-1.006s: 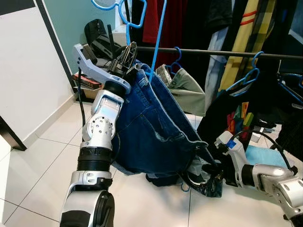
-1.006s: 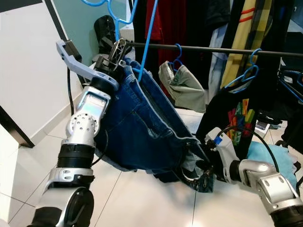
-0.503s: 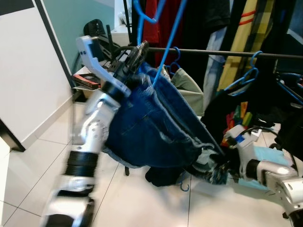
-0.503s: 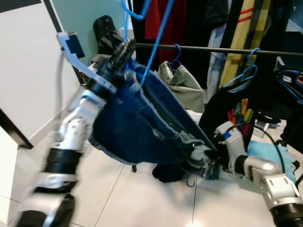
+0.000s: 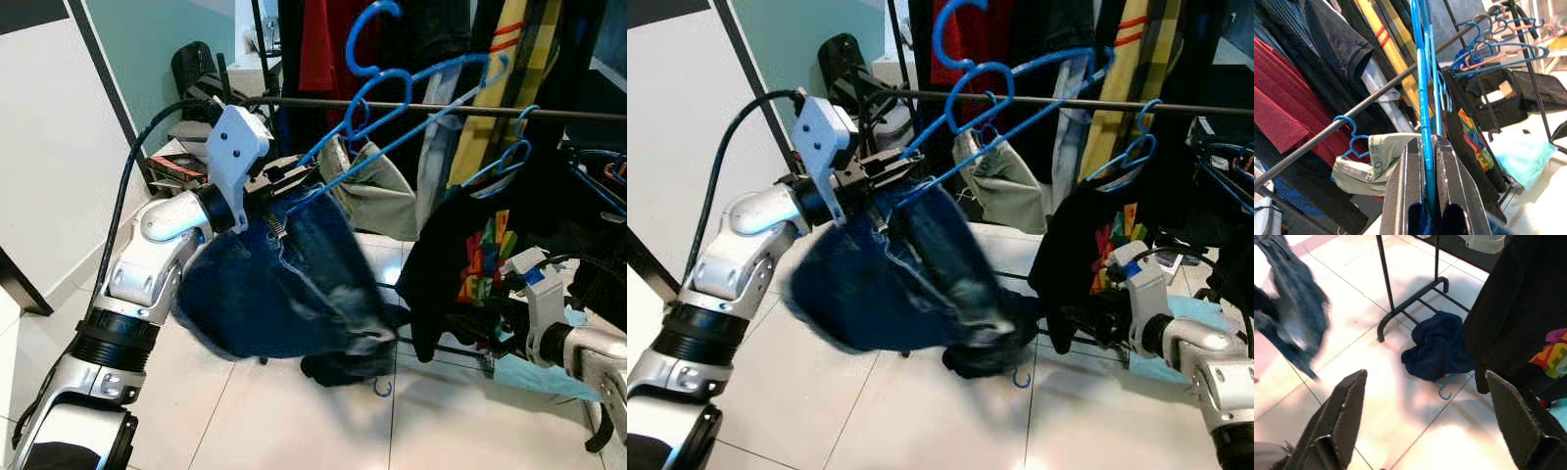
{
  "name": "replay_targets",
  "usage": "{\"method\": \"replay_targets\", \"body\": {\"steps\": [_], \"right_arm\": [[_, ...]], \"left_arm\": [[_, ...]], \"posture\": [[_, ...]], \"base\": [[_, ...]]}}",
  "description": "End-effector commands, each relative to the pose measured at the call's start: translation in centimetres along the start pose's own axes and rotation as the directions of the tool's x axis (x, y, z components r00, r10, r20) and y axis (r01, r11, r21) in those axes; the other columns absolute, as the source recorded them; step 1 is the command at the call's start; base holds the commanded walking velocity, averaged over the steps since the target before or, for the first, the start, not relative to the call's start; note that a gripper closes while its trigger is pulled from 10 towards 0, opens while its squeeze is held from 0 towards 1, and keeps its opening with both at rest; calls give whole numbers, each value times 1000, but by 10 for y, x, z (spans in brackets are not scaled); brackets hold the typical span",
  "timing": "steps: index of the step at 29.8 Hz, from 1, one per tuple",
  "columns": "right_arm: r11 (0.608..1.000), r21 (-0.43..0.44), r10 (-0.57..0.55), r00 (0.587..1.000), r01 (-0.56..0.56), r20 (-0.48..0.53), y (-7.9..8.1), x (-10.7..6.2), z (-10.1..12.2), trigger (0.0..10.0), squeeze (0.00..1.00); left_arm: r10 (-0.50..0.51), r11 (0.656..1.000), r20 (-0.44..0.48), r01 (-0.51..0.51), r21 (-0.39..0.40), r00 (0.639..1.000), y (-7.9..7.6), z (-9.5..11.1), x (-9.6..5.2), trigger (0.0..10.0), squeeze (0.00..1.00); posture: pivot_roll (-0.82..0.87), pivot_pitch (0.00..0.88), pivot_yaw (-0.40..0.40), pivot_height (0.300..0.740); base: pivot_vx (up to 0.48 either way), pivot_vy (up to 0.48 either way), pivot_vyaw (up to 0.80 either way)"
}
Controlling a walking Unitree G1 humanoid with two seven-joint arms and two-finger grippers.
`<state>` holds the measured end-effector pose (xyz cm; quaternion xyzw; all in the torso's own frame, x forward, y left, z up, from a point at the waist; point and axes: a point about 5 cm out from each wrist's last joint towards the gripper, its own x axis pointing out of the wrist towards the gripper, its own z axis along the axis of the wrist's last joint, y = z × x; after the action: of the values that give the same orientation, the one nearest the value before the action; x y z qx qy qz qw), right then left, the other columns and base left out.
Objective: Hang hanger
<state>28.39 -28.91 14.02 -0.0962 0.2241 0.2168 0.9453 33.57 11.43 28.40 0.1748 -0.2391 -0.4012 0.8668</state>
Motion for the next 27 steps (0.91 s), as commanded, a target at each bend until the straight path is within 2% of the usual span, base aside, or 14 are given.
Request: {"method": "replay_targets", "body": {"steps": [1,5,9,11,12,13,15,16,17,18,20,21,22,27], "right_arm": [[998,-56,-7,1000,5,-25,0,-1,-1,10000,1000],[998,-67,-17,999,14,-35,-3,-2,-2,10000,1000],[997,-67,44,998,-41,41,-3,-16,13,10000,1000],[967,-111,247,947,-228,206,13,-45,52,10000,984],[967,-111,247,947,-228,206,13,-45,52,10000,984],[931,-176,357,897,-319,262,24,-61,74,10000,788],[931,-176,357,897,-319,262,24,-61,74,10000,788],[886,-262,449,846,-382,286,34,-77,94,10000,0],[886,-262,449,846,-382,286,34,-77,94,10000,0],[835,-359,521,809,-417,273,42,-90,113,10000,0],[787,-441,566,790,-431,236,48,-98,127,10000,0],[787,-441,566,790,-431,236,48,-98,127,10000,0],[735,-518,587,793,-438,163,53,-102,137,10000,0],[699,-567,586,804,-435,106,56,-103,143,10000,0]], "left_arm": [[-7,998,9,7,70,1000,6,8,-1,10000,0],[-10,997,6,9,78,1000,6,8,-1,10000,0],[-41,992,-43,46,120,998,6,4,-6,10000,0],[-111,975,-142,136,179,984,3,-7,-15,10000,0],[-111,975,-142,136,179,984,3,-7,-15,10000,0],[-154,960,-196,194,200,968,1,-13,-20,10000,0],[-154,960,-196,194,200,968,1,-13,-20,10000,0],[-205,941,-245,260,217,948,-3,-18,-24,10000,0],[-205,941,-245,260,217,948,-3,-18,-24,10000,0],[-261,916,-285,330,229,922,-8,-21,-26,10000,0],[-313,889,-311,392,236,897,-14,-24,-27,10000,0],[-313,889,-311,392,236,897,-14,-24,-27,10000,0],[-372,860,-325,455,232,870,-22,-25,-25,10000,0],[-413,838,-330,496,228,849,-27,-25,-24,10000,0]], "posture": [[-171,0,80,740],[-171,0,80,740],[-166,0,80,740],[-168,0,83,740],[-168,0,83,740],[-168,0,84,740],[-168,0,84,740],[-168,0,84,740],[-168,0,84,740],[-168,0,86,740],[-169,0,85,740],[-169,0,85,740],[-174,0,86,740],[-176,0,86,740]], "base": [[0,0,0],[0,0,0],[0,0,0],[0,0,0],[0,0,0],[0,0,0],[0,0,0],[0,0,0],[0,0,0],[0,0,0],[0,0,0],[0,0,0],[0,0,0],[0,0,0]]}}
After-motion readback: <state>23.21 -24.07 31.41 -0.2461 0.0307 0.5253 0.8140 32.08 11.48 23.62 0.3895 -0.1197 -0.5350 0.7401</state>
